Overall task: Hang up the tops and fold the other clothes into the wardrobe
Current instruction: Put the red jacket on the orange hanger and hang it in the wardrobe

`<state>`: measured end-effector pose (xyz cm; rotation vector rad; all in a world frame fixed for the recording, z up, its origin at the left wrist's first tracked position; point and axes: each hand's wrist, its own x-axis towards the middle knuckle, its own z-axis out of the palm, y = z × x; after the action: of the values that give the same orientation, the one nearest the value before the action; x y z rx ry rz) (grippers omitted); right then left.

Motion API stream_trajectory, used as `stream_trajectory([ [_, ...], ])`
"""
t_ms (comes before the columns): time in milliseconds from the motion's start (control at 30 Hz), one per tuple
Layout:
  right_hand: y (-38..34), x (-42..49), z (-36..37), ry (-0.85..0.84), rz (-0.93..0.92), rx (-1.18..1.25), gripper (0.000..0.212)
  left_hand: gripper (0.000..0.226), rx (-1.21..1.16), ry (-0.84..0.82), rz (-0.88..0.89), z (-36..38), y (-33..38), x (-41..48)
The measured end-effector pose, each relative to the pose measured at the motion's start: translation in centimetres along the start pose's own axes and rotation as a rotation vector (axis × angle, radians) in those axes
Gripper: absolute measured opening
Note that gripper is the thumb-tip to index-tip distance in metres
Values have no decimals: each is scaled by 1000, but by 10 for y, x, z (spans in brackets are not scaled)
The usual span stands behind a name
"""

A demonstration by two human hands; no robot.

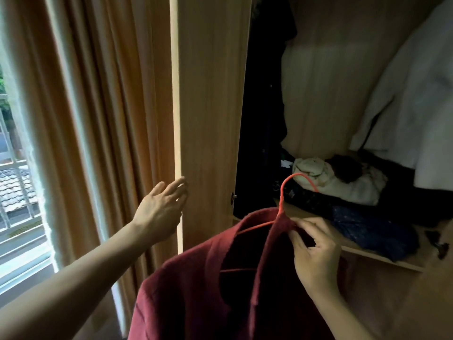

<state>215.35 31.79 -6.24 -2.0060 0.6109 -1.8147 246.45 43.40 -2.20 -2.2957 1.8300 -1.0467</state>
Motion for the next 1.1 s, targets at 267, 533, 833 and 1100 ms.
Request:
stream_trajectory([
  [267, -1, 8, 6, -22, 0, 21, 19, 46, -129, 58, -67, 5, 9, 3],
  [533, 17, 21, -3, 25, -5, -103, 19, 23, -1072, 161, -94, -59, 56, 7],
  [833, 33, 35, -30, 80, 36, -128, 20, 31, -837, 132, 138, -58, 88, 12],
  [1100, 32, 51, -57, 29, 8, -83, 21, 20, -824, 454, 205, -61, 113, 28],
])
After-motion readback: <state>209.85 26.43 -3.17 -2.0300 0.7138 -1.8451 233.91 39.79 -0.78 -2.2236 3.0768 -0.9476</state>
